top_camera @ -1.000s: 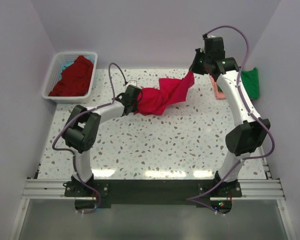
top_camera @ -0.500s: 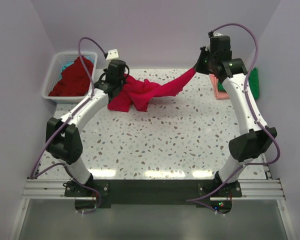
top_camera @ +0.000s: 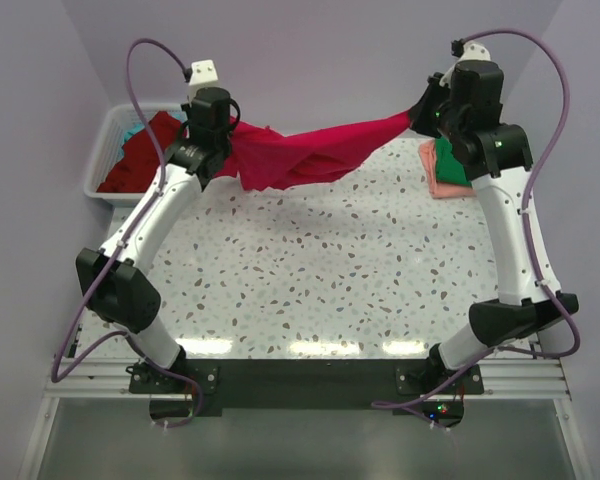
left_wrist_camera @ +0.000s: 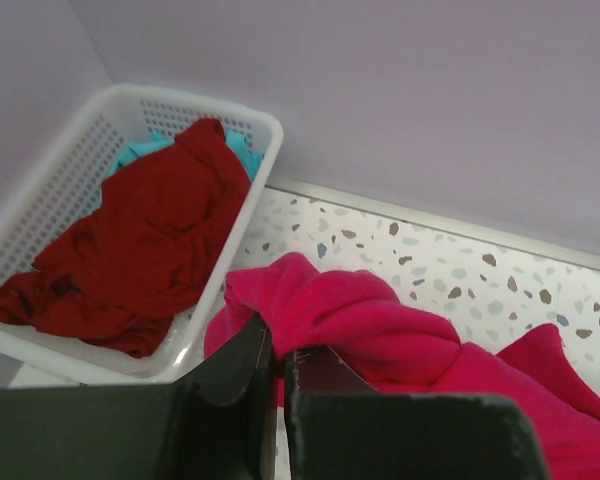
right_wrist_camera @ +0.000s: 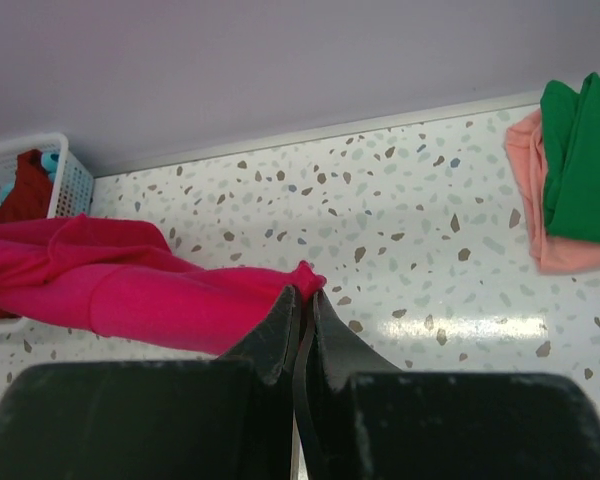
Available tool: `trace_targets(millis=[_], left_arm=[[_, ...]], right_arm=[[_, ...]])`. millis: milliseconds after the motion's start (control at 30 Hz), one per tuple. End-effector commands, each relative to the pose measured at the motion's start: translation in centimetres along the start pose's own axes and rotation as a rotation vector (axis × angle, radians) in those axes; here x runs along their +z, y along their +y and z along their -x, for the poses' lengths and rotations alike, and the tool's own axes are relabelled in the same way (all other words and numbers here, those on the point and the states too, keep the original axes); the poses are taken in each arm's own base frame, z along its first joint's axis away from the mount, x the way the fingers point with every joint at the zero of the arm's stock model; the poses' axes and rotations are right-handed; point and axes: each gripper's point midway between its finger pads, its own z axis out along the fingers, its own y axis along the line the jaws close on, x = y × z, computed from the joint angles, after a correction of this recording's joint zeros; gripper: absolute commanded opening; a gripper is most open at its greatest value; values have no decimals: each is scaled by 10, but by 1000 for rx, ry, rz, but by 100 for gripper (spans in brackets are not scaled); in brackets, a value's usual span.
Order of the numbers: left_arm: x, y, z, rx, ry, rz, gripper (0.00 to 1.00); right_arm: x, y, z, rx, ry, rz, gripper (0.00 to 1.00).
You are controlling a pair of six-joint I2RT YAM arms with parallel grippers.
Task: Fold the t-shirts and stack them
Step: Flatten the tshirt out
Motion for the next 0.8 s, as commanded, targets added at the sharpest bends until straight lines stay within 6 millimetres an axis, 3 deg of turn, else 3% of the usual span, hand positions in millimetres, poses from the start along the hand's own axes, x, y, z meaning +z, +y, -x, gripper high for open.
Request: trace_targets(millis=[0, 200, 400, 533, 600, 667, 767], left_arm=[[-27, 32, 87, -61, -179, 75, 0], [-50, 21, 113, -68, -201, -71, 0], [-88, 20, 98, -28, -105, -222, 0], [-112, 39, 85, 3, -68, -227, 0], [-122, 43, 89, 7, -78, -245, 0], [-126, 38, 93, 9, -83, -281, 0], [-110, 20, 89, 22, -74, -312, 0]], right_arm=[[-32, 6, 37, 2, -120, 22, 0], [-48, 21, 49, -18, -144, 108, 0], [-72, 41, 49, -81, -157, 243, 0], [-99, 41, 52, -100, -207, 273, 0], [-100, 40, 47, -105, -210, 281, 0], [-104, 38, 44, -100, -220, 284, 0], [-94, 28, 40, -86, -222, 231, 0]])
